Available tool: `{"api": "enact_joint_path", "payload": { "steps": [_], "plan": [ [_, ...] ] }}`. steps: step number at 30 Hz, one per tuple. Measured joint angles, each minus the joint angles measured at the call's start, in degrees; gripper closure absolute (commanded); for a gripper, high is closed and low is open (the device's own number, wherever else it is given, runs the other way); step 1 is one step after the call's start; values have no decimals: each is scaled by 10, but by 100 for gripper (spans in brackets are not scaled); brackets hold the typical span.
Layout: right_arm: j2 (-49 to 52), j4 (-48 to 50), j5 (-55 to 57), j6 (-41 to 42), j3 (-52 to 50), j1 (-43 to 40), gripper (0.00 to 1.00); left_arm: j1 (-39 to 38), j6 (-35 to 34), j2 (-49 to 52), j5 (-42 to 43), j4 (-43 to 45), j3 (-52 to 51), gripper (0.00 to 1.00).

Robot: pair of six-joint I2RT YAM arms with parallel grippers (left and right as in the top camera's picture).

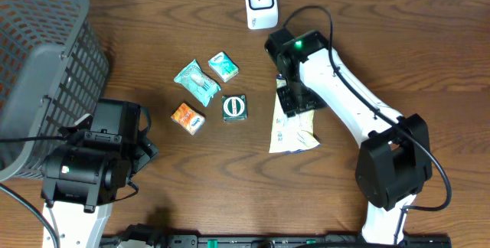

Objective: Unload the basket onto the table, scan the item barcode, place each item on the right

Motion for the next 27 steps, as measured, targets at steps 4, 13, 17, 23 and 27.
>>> {"api": "enact_joint_path", "payload": {
  "steps": [4,13,17,23,27],
  "plan": [
    [0,33,10,1,0,-2,76,0,0,0,0,0,0,2],
    [0,150,12,1,-58,-13,74,0,0,0,0,0,0,3],
    [0,212,12,1,-113,-26,72,0,0,0,0,0,0,3],
    [0,326,-34,-11,-156,-53,73,0,0,0,0,0,0,3],
    [0,393,-115,-22,-157,-63,74,0,0,0,0,0,0,3]
  ]
}}
